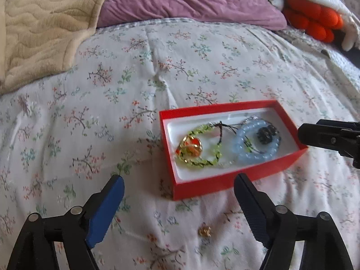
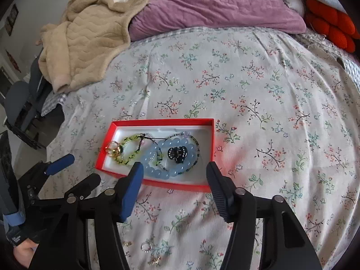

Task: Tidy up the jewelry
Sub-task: 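Open the left tool to drop the gold ring while the right tool releases the clip, then move both open tools back toward the small gold rings on the sheet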

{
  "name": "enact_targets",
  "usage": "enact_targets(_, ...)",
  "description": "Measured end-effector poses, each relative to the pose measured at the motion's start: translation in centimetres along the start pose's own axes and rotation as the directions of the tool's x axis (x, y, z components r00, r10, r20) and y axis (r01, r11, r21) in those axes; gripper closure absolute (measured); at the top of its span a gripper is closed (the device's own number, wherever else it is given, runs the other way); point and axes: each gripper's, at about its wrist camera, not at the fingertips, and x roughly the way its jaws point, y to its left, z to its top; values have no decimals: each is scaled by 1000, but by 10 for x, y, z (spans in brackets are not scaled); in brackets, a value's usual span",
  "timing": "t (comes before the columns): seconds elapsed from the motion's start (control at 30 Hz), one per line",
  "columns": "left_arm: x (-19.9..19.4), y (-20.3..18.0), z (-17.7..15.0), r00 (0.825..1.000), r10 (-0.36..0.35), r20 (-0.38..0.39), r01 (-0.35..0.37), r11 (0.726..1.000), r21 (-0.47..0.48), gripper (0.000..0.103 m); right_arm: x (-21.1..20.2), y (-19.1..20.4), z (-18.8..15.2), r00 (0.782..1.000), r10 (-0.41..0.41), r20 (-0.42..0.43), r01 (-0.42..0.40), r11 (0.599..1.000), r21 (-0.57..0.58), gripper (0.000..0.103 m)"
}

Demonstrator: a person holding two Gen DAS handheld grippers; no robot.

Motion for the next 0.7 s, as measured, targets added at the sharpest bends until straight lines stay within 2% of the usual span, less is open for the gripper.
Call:
enact_targets(0.1, -6, -2, -4, 1000, -5, -3, 5, 1000, 6, 10, -10, 2, -6, 1000, -4, 6, 4, 1000, -17, 36)
enact_targets(0.2, -10, -5, -9, 1000, 6, -13, -6, 1000, 23, 8, -16, 3, -13, 1000, -11, 2, 11, 999, -35, 34)
enact_targets(0.5, -9, -9, -31, 996, 18, -89, -14, 999, 46, 7, -23, 1, -35, 999, -30, -21, 29, 998, -50, 31)
enact_targets(0.7, -6, -4, -45, 992, 5, -128, -2, 1000, 28, 7, -22, 3, -53, 998, -42, -48, 38, 996, -81, 30)
